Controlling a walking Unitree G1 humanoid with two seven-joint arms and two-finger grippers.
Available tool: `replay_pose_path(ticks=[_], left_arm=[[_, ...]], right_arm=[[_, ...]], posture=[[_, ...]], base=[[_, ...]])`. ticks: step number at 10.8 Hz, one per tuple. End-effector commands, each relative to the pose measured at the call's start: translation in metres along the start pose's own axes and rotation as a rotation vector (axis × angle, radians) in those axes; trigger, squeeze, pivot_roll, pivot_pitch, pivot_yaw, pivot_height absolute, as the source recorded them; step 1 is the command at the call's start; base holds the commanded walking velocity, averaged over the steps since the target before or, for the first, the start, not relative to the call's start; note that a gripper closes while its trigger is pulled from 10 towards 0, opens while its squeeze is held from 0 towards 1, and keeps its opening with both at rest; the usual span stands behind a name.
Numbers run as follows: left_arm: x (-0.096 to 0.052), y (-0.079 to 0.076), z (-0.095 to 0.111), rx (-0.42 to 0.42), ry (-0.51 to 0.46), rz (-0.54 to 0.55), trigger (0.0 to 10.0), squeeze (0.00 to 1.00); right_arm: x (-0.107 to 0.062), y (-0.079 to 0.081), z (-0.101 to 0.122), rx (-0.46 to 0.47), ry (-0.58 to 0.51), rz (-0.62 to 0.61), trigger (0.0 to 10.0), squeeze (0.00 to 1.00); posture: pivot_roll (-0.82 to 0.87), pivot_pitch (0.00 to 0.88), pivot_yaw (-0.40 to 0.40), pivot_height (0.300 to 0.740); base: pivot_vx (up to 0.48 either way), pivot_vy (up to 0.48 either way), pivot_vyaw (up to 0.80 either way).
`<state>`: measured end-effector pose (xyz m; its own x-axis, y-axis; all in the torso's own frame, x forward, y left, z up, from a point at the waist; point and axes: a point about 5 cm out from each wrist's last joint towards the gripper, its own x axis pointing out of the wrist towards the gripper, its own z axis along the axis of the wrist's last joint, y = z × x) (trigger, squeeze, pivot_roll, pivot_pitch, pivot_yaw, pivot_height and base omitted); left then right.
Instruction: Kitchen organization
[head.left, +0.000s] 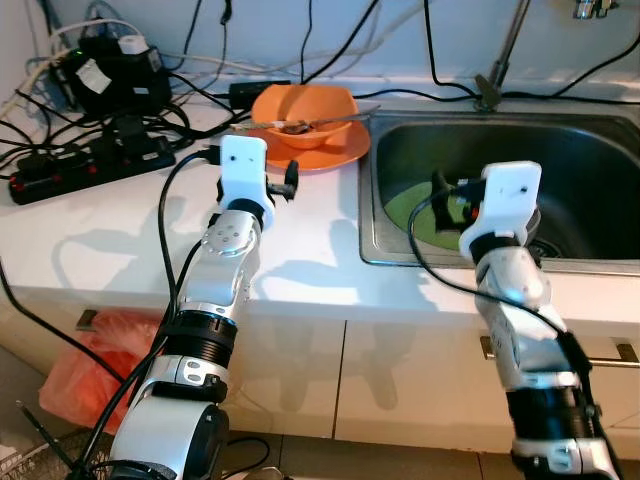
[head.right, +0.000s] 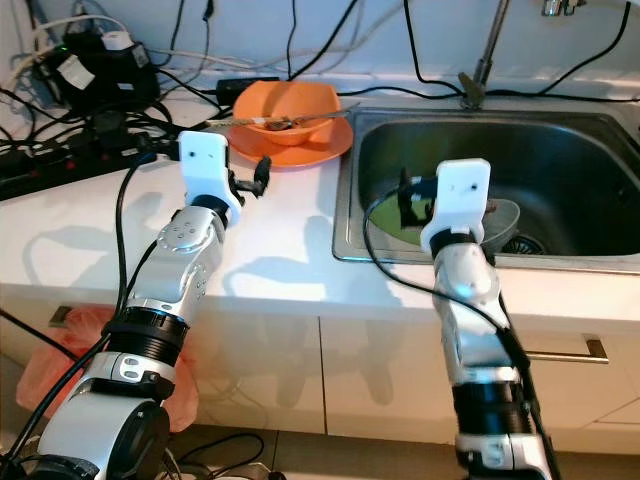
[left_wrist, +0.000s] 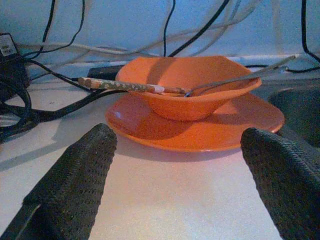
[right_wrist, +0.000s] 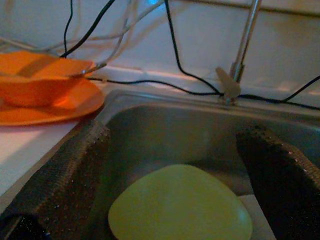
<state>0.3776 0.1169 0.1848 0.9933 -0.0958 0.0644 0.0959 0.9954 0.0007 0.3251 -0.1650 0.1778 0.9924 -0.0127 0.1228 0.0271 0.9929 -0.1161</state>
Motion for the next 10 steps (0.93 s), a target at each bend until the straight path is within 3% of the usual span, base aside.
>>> replay_pose_path(ticks=[1, 3, 5, 7, 10], left_arm=[[0.003, -0.001, 0.015, -0.006, -0.059, 0.011, 10.0, 0.00], [-0.009, -0.004, 0.020, -0.004, -0.137, -0.003, 10.0, 0.00], [-0.039, -0.002, 0.029, 0.026, -0.290, 0.007, 10.0, 0.00], [-0.054, 0.002, 0.029, 0.033, -0.298, 0.003, 10.0, 0.00], [-0.058, 0.009, 0.030, 0.057, -0.287, -0.001, 10.0, 0.00]], right_arm=[[-0.001, 0.001, 0.007, -0.007, -0.021, 0.004, 10.0, 0.00], [-0.001, -0.005, 0.017, -0.028, -0.079, -0.016, 10.0, 0.00], [-0.003, -0.005, 0.026, -0.047, -0.121, -0.020, 10.0, 0.00], [-0.002, -0.006, 0.027, -0.053, -0.128, -0.022, 10.0, 0.00], [-0.003, -0.004, 0.030, -0.072, -0.143, 0.008, 10.0, 0.00]], posture=[[0.08, 0.008, 0.032, 0.740], [0.08, 0.004, 0.036, 0.740], [0.08, 0.000, 0.035, 0.740], [0.09, 0.000, 0.032, 0.740], [0.10, 0.000, 0.029, 0.740]], base=[[0.000, 0.000, 0.00], [0.000, 0.000, 0.00], [0.000, 0.000, 0.00], [0.000, 0.000, 0.00], [0.348, 0.000, 0.00]])
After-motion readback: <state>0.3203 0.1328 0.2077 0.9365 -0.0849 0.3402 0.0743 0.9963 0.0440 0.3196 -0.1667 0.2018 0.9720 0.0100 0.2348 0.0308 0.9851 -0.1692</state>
